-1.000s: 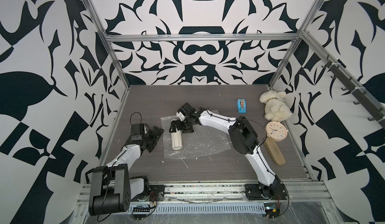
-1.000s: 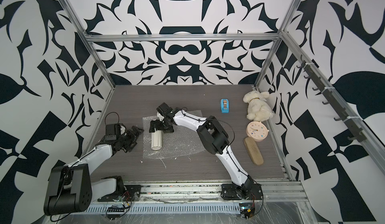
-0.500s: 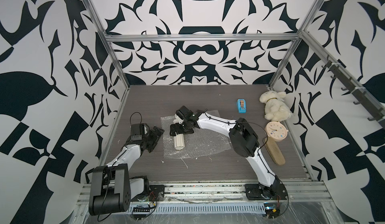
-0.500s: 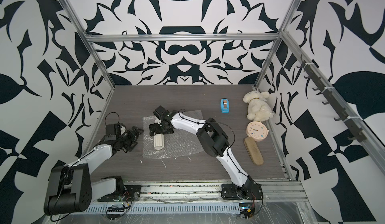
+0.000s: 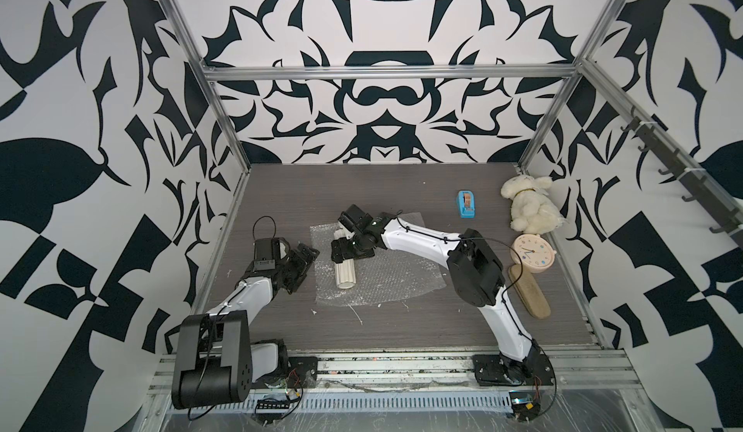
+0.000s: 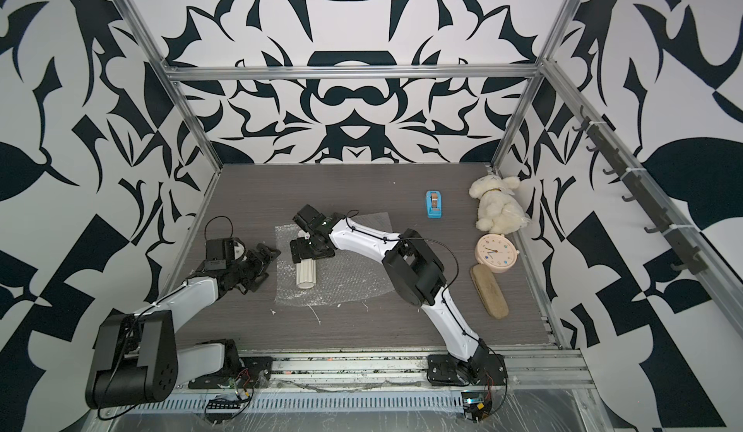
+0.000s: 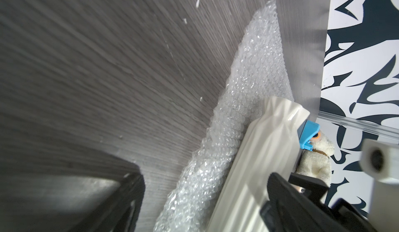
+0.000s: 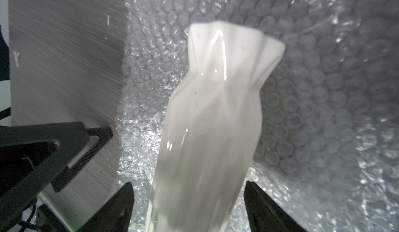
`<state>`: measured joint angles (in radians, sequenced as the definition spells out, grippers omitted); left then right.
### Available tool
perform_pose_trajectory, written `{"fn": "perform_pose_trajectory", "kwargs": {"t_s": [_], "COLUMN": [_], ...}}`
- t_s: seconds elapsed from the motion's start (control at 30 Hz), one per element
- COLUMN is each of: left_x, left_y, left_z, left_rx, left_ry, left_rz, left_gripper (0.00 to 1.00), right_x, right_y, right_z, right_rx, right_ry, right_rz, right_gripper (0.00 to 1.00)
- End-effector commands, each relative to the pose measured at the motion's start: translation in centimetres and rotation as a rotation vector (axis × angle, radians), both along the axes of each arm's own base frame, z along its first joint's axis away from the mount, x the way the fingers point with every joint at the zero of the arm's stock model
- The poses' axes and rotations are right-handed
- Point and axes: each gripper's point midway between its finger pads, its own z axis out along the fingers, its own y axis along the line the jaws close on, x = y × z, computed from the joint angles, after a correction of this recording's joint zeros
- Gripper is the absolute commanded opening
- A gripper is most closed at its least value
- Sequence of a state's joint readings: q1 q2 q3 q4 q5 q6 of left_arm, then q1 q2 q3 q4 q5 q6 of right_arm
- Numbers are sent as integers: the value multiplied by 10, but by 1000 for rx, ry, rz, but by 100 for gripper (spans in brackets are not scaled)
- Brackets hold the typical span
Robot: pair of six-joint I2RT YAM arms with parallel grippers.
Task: Wrap vases in bubble wrap
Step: Adjust the vase with the bubble wrap.
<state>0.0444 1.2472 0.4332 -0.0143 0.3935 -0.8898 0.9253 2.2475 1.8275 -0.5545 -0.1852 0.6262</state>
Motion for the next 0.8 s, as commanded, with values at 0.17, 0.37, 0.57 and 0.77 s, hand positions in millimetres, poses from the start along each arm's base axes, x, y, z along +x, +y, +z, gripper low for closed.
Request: {"fn": "perform_pose_trajectory", "kwargs": {"t_s": [0.17, 0.37, 0.57, 0.77], "left_x": [-10, -12, -13, -14], "left_y": [-1, 0, 0, 0], "left_z": [-10, -12, -12, -13], "left_rx": [10, 14, 16, 13], "left_ry": [31, 33, 31, 34], "left_rz": [-8, -6, -8, -10], "left_gripper": [94, 94, 94, 94], "right_x": [-3, -2, -4, -7], "right_y": [9, 15, 20, 19], "right_z": [1, 25, 54, 72], "right_rx": [-7, 55, 115, 150], "right_ry": [-6, -27, -44, -54], "right_rz": [-16, -9, 10, 17], "right_gripper": [70, 51, 46, 45]}}
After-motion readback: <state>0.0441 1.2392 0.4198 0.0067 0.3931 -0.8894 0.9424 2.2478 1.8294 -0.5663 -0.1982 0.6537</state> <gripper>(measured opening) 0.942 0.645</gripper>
